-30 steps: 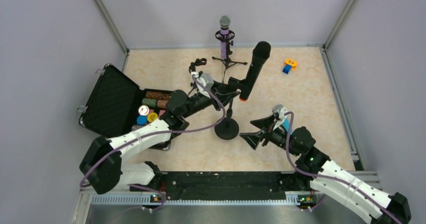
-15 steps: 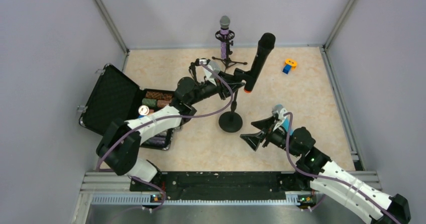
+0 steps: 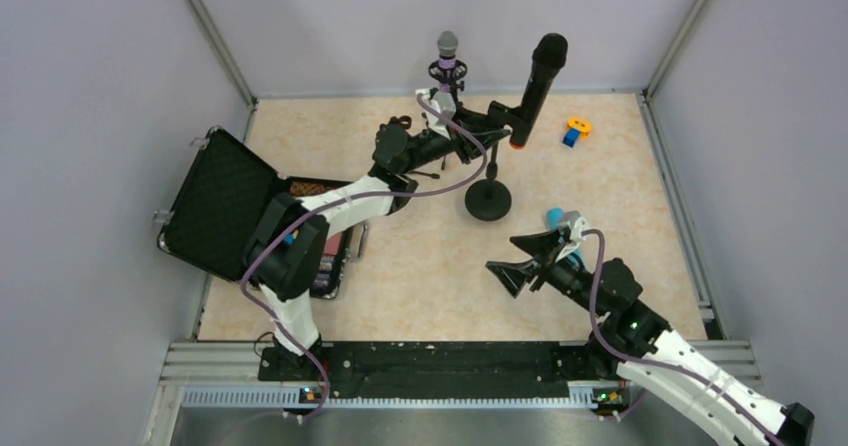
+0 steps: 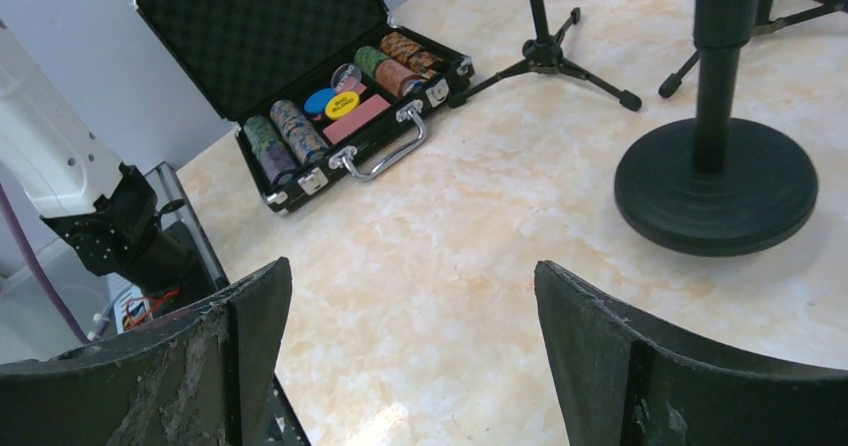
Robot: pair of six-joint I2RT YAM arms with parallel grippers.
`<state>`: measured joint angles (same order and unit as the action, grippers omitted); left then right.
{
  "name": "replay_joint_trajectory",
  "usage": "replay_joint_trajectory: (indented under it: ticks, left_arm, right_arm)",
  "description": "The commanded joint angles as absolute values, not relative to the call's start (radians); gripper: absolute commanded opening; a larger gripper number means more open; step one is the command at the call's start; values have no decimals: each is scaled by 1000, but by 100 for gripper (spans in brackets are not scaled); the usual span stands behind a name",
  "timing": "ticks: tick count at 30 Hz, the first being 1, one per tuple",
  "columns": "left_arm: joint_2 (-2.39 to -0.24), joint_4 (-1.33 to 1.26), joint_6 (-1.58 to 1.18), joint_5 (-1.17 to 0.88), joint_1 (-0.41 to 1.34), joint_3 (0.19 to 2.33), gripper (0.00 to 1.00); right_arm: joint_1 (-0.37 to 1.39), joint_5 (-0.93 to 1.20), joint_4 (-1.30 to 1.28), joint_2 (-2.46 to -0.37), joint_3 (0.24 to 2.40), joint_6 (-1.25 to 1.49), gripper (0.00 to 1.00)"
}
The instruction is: Attach the microphones to the stand
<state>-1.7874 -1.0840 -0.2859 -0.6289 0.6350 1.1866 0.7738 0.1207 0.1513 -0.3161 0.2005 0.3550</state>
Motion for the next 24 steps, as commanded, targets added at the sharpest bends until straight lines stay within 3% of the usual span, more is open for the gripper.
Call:
replay_joint_trajectory:
  ticks: [1, 9, 24]
  left_arm:
    - [-1866, -1310, -317, -648, 619, 1352, 0]
    - [-2031, -1264, -272, -650, 617, 1567, 0]
    - [-2258, -1156, -193, -627, 602, 1846, 0]
  right_arm:
    - [769, 54, 104, -269, 287, 328, 88]
    - [769, -92, 33, -193, 403, 325, 88]
    - [769, -21, 24, -245, 459, 309, 91]
